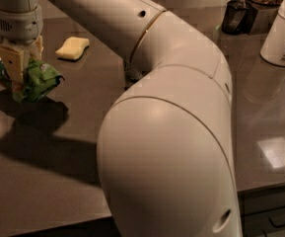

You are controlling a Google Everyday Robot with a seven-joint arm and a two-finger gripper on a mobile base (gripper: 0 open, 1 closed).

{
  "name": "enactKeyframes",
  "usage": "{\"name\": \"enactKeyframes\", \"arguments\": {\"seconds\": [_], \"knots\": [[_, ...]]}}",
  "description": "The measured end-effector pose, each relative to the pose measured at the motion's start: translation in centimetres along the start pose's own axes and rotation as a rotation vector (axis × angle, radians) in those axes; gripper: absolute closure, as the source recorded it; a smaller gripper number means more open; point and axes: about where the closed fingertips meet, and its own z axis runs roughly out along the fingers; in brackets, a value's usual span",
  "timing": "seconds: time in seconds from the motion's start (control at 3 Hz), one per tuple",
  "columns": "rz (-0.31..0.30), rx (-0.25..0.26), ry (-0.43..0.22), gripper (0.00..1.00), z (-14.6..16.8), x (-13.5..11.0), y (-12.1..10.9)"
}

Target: Pick green rice chip bag

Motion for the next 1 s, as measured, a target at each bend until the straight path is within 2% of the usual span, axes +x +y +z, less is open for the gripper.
{"name": "enactKeyframes", "arguments": {"seconds": [0.67, 1.0], "knots": [[-0.104, 0.025, -0.118, 1.0, -5.7, -1.1, -1.0], [-0.109, 0.042, -0.162, 1.0, -5.8, -2.3, -1.4]]}}
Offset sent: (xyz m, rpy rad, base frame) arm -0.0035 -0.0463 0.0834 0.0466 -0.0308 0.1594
